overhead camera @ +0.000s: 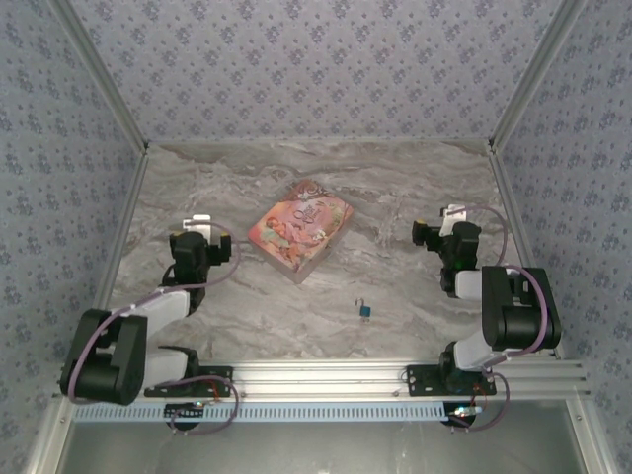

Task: Unlock the padlock with the key

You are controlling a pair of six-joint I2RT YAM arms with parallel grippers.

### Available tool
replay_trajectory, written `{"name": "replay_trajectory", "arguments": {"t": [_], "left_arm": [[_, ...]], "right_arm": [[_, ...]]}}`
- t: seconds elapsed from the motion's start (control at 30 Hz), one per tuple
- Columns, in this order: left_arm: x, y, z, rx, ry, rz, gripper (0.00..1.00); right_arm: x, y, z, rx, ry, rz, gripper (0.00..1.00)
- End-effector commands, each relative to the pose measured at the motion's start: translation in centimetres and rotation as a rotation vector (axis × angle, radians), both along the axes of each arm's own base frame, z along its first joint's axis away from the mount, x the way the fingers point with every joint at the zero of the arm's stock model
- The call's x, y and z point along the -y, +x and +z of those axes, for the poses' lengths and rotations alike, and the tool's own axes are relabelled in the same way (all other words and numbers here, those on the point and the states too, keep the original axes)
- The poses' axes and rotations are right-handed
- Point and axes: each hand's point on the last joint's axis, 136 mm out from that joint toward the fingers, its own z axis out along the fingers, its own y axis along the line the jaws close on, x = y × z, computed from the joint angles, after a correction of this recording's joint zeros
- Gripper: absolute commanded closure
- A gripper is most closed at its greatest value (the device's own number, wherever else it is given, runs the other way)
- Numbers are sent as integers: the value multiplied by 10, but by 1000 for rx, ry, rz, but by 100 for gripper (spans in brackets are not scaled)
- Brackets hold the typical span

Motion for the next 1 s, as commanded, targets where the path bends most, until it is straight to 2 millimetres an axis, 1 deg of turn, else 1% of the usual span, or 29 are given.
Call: {"name": "replay_trajectory", "arguments": {"t": [0.0,0.03,0.1,0.13,0.17,0.23,0.27,0.3,0.33,0.37,0.43,0.47,0.5,0.53,0.57,0.97], "left_arm": [[11,18,24,140,42,-79,2],[13,19,23,140,46,-97,2],[10,22,18,162,46,-101,2],[6,23,18,187,42,-80,1],[-3,20,15,184,23,-37,1],[-7,18,11,200,-49,-73,0],[-11,18,6,208,-61,-59,1],[-13,22,5,231,-62,-54,1],[-13,23,3,220,-62,-54,0],[-14,25,-1,168,-71,-49,1],[-16,36,-3,132,-87,-49,0],[-23,41,-8,88,-93,-9,1],[-31,47,-10,44,-116,27,1],[-34,46,-9,61,-168,5,1],[-39,44,-9,75,-187,21,1],[-38,44,-9,70,-173,28,0]], "right_arm": [[2,-2,-7,-30,-5,-8,0],[2,-2,-7,-29,-5,-9,0],[2,-2,-7,-29,-5,-8,0],[2,-2,-7,-28,-5,-8,0],[2,-2,-8,-30,-5,-8,0],[2,-2,-7,-29,-5,-8,0],[2,-2,-7,-29,-5,-8,0],[2,-2,-8,-30,-5,-8,0],[3,-2,-7,-29,-5,-10,0],[2,-2,-8,-30,-4,-9,0],[2,-2,-7,-30,-5,-9,0],[2,-2,-7,-31,-4,-8,0],[2,-2,-8,-33,-4,-10,0],[2,-2,-8,-34,-4,-10,0],[3,-2,-8,-33,-4,-11,0],[0,-1,-7,-33,-40,-20,0]]}}
